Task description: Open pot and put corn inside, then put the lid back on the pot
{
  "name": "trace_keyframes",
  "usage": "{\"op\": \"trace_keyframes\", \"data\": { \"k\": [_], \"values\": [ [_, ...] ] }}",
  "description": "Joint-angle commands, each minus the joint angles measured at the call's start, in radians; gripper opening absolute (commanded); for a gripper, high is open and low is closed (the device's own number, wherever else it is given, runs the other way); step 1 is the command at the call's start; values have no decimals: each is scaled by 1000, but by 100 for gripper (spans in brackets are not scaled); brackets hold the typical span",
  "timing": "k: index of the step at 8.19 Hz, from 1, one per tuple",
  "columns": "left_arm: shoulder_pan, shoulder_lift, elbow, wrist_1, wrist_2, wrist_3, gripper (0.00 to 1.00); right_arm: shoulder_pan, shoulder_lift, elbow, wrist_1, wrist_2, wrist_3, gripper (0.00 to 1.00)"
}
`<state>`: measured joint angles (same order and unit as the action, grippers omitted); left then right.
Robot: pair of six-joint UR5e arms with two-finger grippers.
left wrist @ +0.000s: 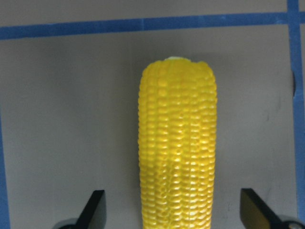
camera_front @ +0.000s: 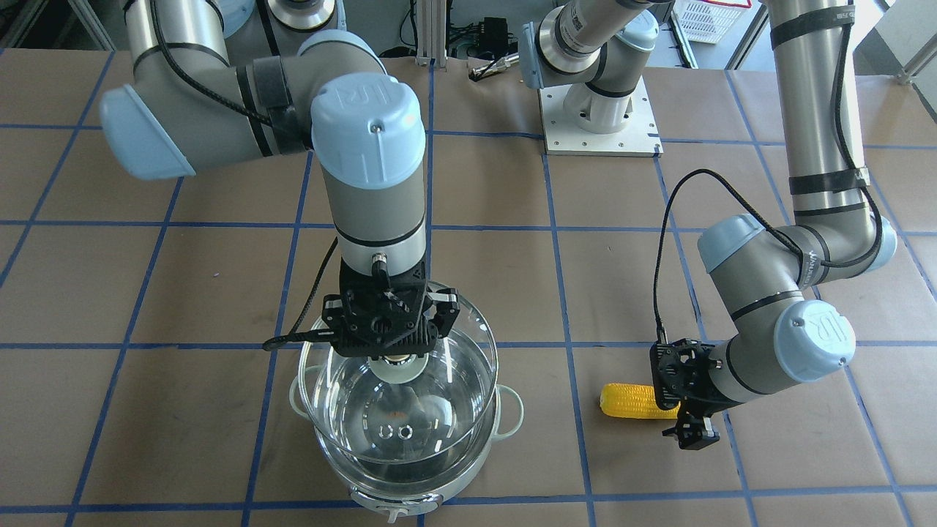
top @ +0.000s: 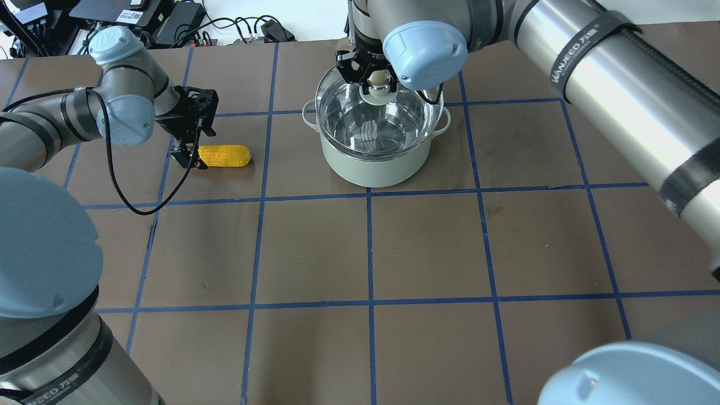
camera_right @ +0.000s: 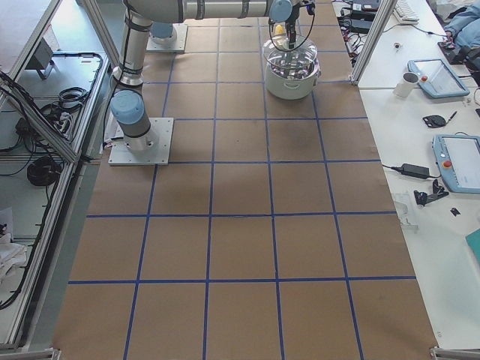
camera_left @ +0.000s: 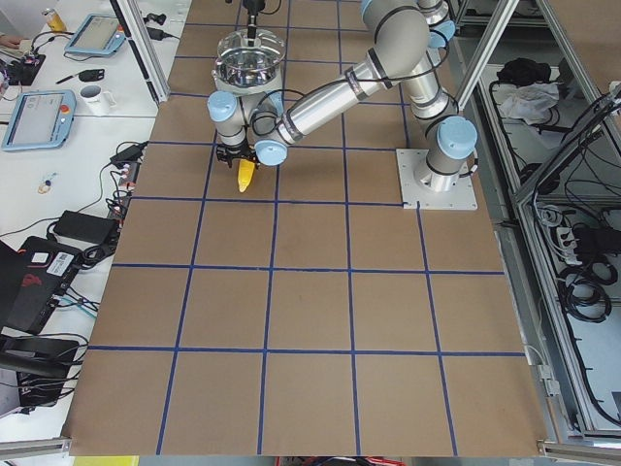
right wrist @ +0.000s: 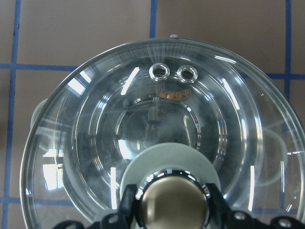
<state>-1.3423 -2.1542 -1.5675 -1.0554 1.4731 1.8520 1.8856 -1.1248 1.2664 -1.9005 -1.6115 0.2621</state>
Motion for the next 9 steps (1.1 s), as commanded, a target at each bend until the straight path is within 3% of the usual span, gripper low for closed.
{"op": "trace_keyframes", "data": {
  "k": [1,2,3,6,9],
  "values": [
    [0,-18,-3,2,-5,-5,67,-74,-180,69,174,24,-84,30],
    [0,-19,-2,2,-2,-10,10,-126,-266,137,207,45,-159,30],
    [0,-16,0,2,7,-11,0,-160,-352,186,243,35,-247,30],
    [-18,63,6,-6,7,-122,0,-235,-446,197,395,19,-355,30],
    [-64,216,10,3,-19,-155,0,-249,-466,200,402,33,-366,30]
  ]
}}
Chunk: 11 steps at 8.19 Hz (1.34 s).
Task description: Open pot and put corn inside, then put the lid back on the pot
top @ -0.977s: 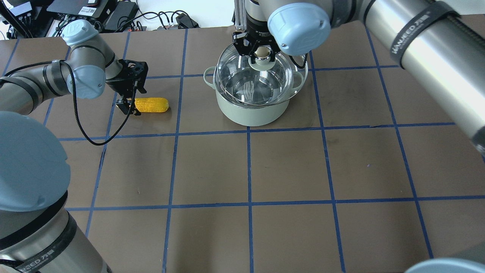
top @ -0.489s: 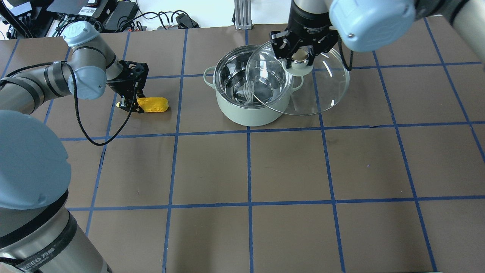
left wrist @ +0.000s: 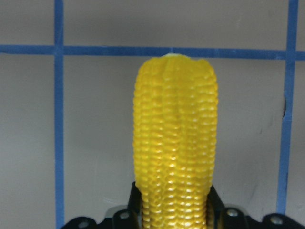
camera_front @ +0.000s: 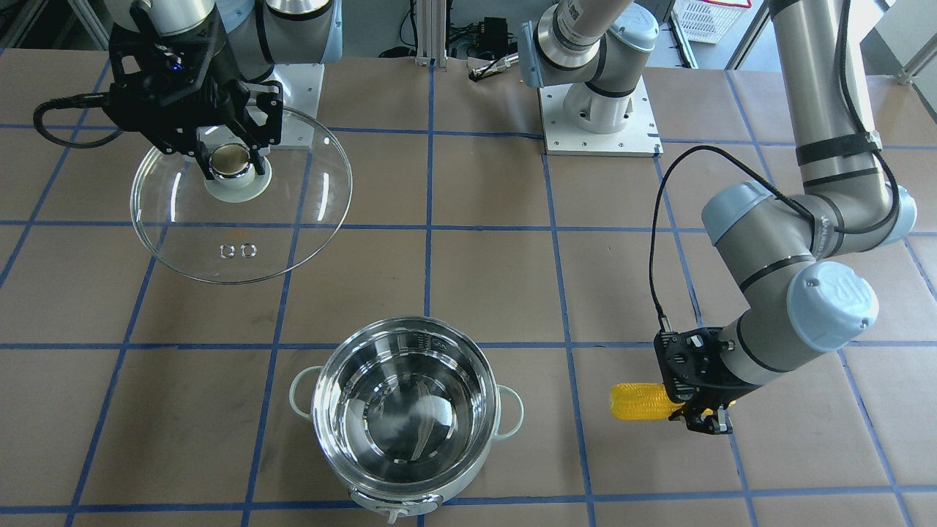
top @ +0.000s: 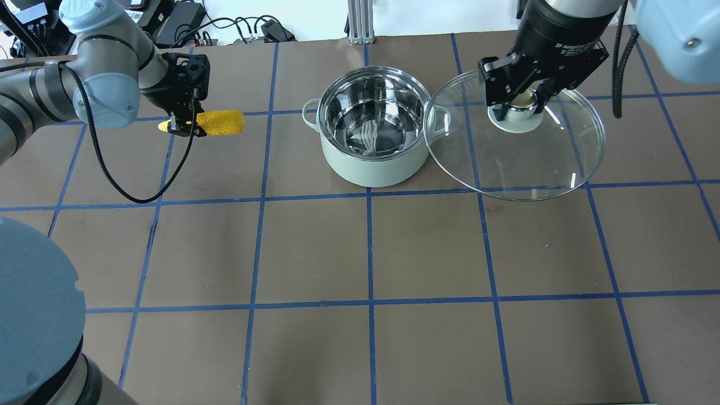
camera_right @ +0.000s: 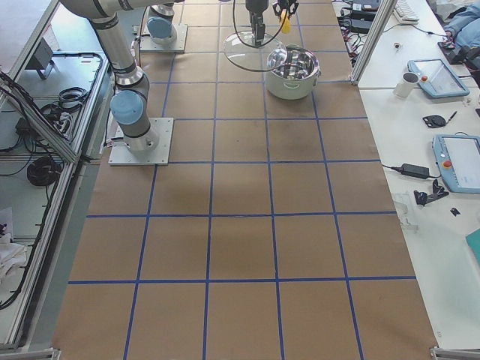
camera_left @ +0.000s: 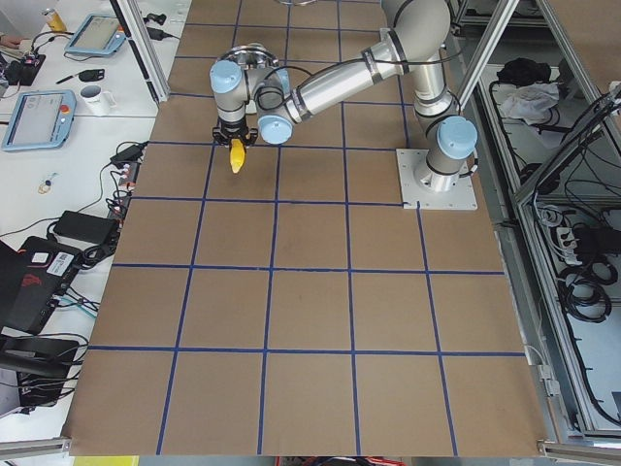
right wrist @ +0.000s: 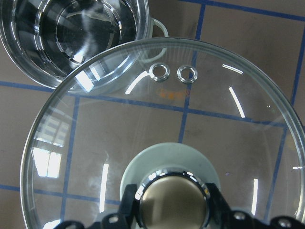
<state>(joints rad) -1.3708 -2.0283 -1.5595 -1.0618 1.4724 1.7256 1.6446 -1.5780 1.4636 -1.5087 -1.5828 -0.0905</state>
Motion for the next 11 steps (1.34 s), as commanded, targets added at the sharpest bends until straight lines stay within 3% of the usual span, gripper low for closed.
{"op": "trace_keyframes", "data": {
  "k": [1,3,6,9,11],
  "values": [
    [-83,138,4,43,-39,-70,0,-9,-14,6,10,6,-23,30],
    [-204,163,1,175,-35,-183,0,-8,-13,6,7,4,-25,30],
    [-332,134,-2,275,-41,-388,0,-9,-13,6,7,1,-34,30],
    [-437,33,4,423,-46,-484,0,-12,-13,6,5,4,-37,30],
    [-473,-4,4,445,-47,-486,0,-12,-13,4,4,4,-40,30]
  ]
}}
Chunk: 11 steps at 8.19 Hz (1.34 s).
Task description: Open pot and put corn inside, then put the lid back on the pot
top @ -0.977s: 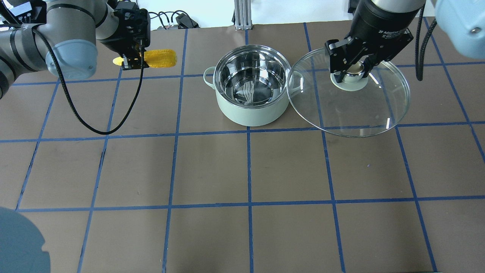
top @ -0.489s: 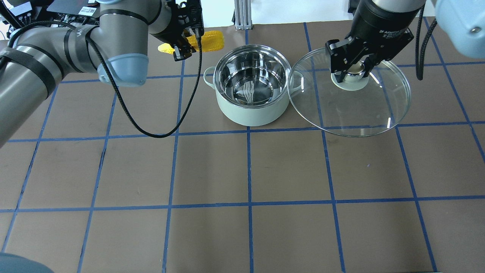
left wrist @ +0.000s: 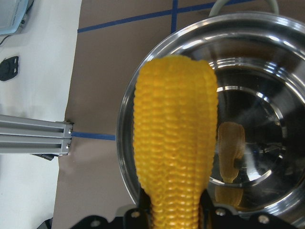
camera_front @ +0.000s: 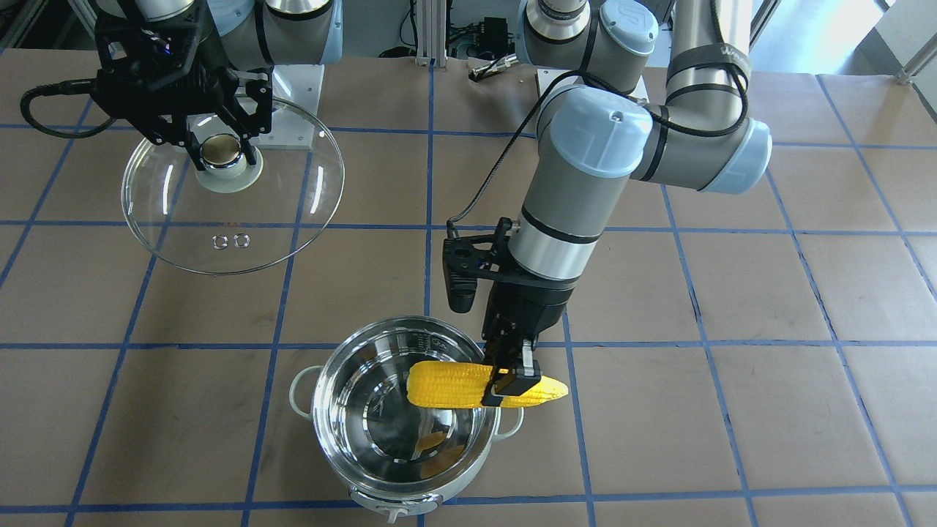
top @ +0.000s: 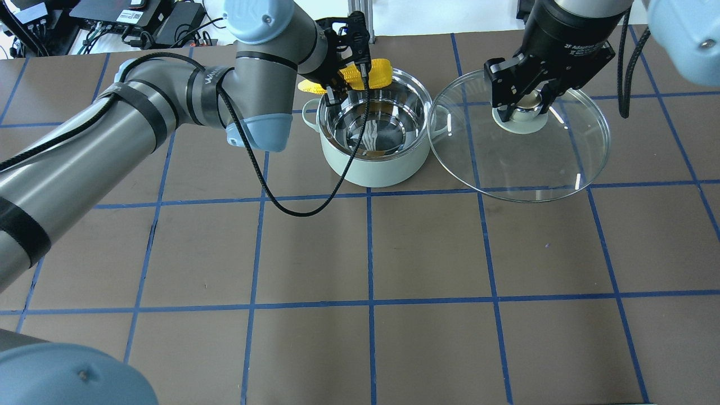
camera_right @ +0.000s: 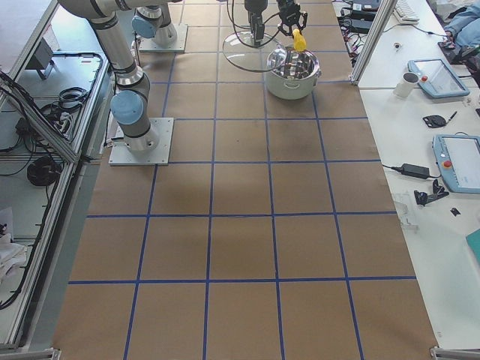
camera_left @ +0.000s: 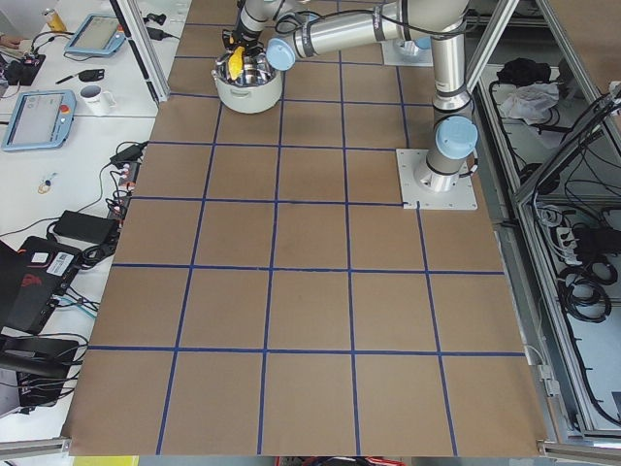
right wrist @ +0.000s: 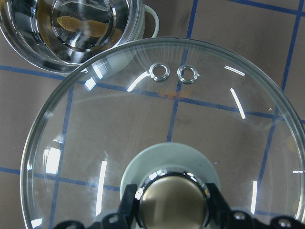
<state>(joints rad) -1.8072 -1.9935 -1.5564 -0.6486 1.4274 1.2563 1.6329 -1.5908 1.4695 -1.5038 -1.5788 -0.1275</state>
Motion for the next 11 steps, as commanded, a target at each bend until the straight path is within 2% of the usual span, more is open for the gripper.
{"op": "trace_keyframes", "data": {
  "k": [1,3,4,5,6,7,9,11],
  "values": [
    [-40,-51,1,40,-8,-18,0,-1,0,-2,-1,0,-4,30],
    [-40,-76,1,38,-54,-17,0,-2,0,-2,-3,-1,-14,31],
    [-40,-76,1,37,-51,-11,8,-2,0,-2,-3,0,-14,31],
    [-40,-80,1,35,-45,-11,58,-2,0,-2,-3,0,-14,31],
    [-40,-80,1,33,-45,-17,66,-2,0,-2,-3,0,-14,31],
    [-40,-80,1,33,-47,-27,85,-2,0,-2,-3,2,-14,31],
    [-40,-73,1,33,-44,-32,88,-2,0,-2,-3,0,-14,31],
    [-21,-19,4,-63,-50,-41,88,-2,0,-2,-6,2,-14,31]
  ]
}}
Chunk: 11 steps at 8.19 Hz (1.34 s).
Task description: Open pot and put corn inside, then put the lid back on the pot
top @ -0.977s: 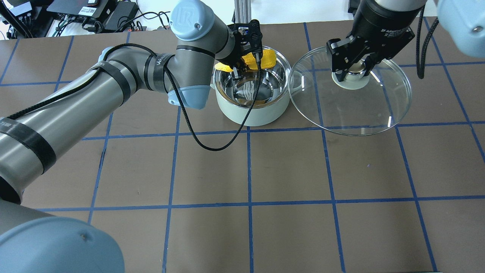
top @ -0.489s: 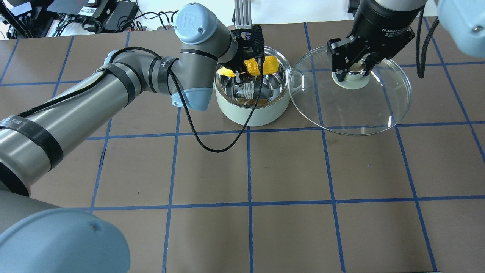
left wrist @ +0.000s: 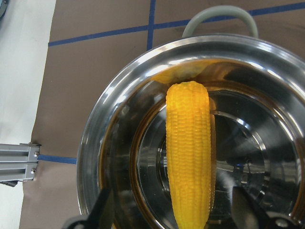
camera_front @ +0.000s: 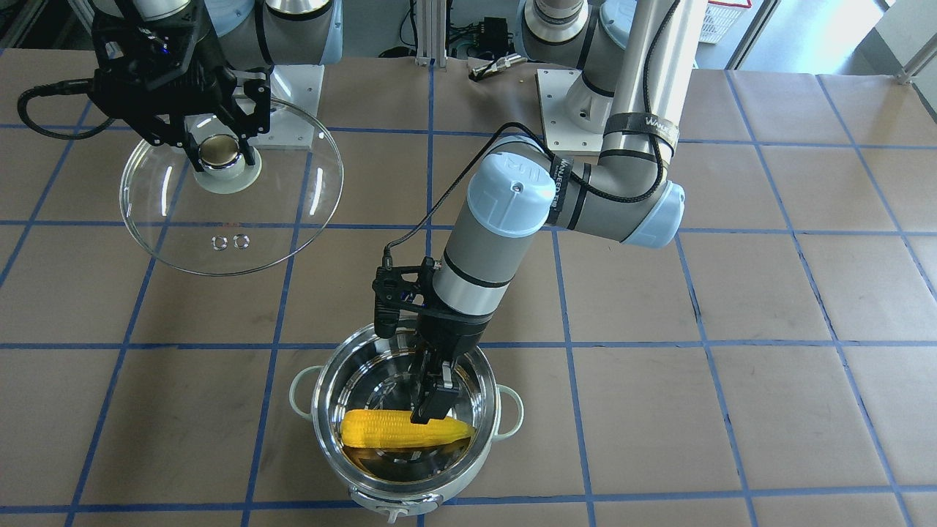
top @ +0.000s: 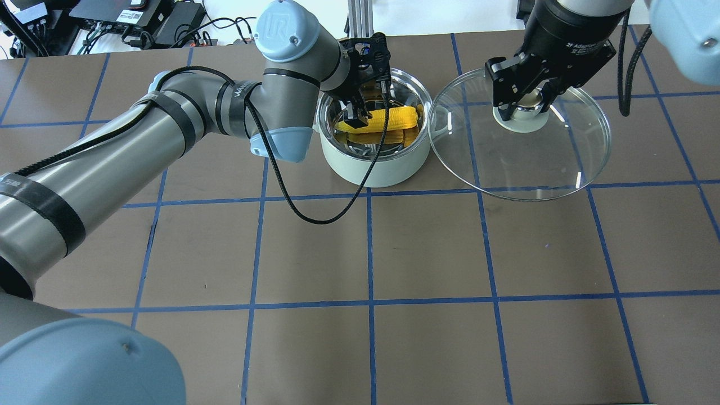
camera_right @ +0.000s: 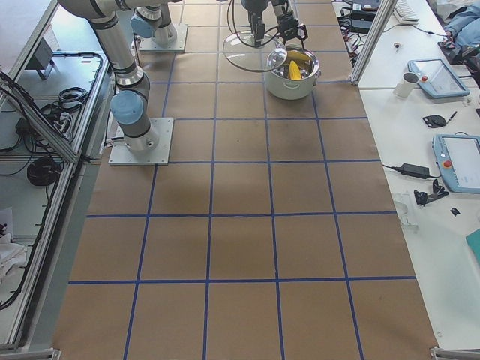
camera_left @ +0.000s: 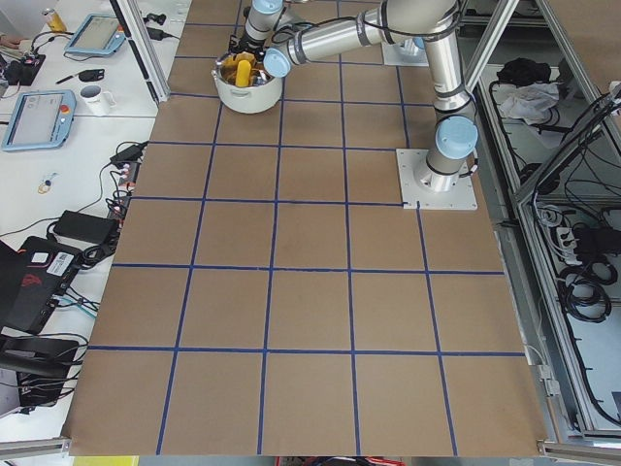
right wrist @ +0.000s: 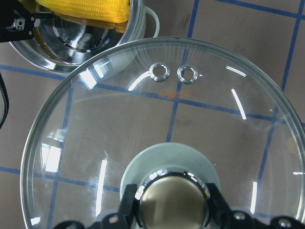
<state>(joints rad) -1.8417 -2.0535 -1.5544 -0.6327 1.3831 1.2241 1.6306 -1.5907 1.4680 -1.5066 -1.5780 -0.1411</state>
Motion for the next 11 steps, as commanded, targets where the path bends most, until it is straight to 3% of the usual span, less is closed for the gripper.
{"op": "trace_keyframes", "data": {
  "k": [1,3,6,8,9,11],
  "values": [
    [15,82,4,-97,-4,-56,88,0,15,-18,-12,10,5,31],
    [57,165,5,-256,5,-113,88,5,118,-110,-41,9,52,31],
    [276,243,5,-419,-7,-195,88,87,253,-160,-130,6,208,31],
    [378,318,4,-471,-6,-460,100,185,343,-172,-239,-8,338,31],
    [387,343,5,-534,-1,-487,100,239,386,-173,-288,-35,406,31],
    [387,422,-4,-632,31,-764,100,278,448,-175,-383,-85,425,31]
  ]
}}
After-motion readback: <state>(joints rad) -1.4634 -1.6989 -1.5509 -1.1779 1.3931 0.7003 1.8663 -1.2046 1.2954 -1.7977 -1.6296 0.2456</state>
